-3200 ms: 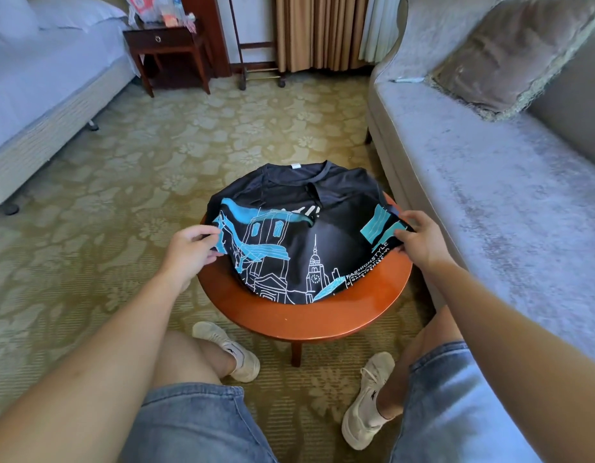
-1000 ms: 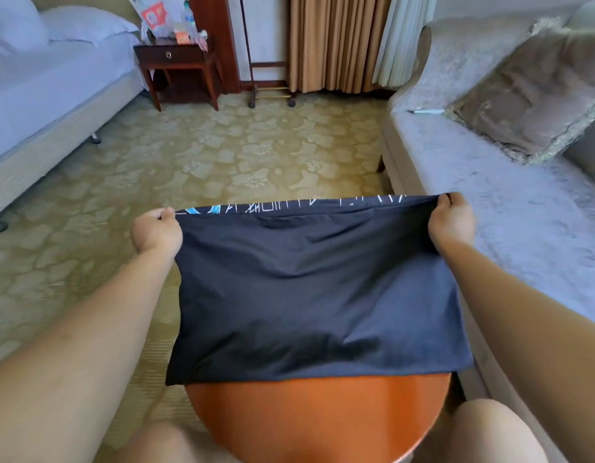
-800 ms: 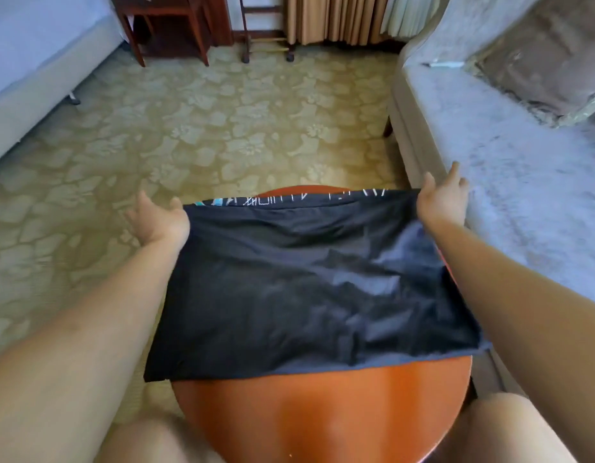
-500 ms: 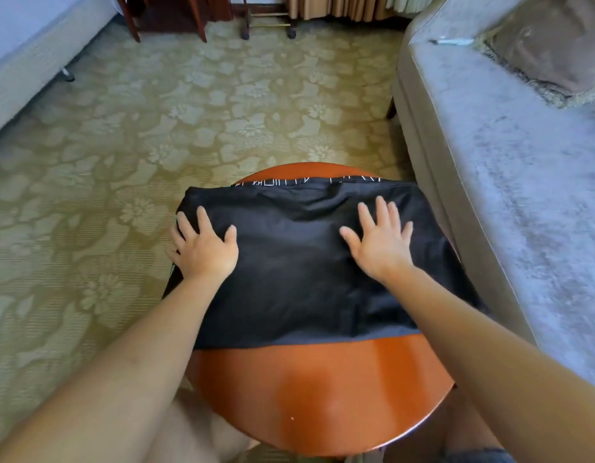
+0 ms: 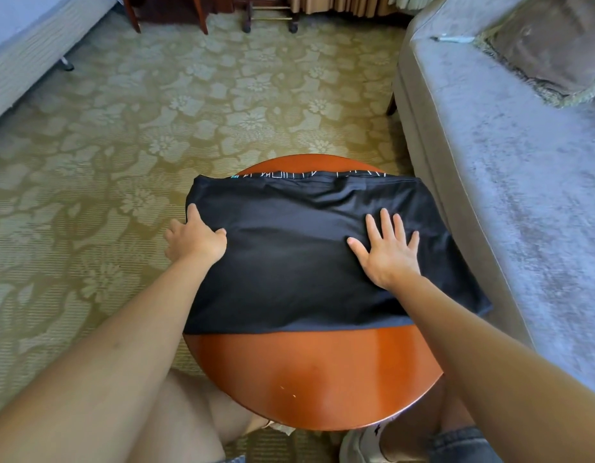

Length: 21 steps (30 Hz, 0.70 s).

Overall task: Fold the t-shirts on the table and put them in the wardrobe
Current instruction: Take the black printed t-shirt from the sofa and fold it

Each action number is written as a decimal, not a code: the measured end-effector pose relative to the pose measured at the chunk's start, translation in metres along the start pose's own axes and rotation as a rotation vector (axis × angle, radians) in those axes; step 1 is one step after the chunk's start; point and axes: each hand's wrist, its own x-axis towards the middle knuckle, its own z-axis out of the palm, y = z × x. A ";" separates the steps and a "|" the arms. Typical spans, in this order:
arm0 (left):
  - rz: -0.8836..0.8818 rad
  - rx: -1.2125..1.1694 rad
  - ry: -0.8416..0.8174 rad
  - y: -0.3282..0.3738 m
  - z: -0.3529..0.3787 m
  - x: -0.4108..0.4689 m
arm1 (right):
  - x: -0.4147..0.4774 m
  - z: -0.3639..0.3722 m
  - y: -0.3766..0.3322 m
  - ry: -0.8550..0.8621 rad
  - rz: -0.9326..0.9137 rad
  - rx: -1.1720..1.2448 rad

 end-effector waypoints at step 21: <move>0.318 -0.320 -0.404 -0.049 -0.035 -0.003 | -0.044 0.007 -0.018 0.041 -0.149 -0.001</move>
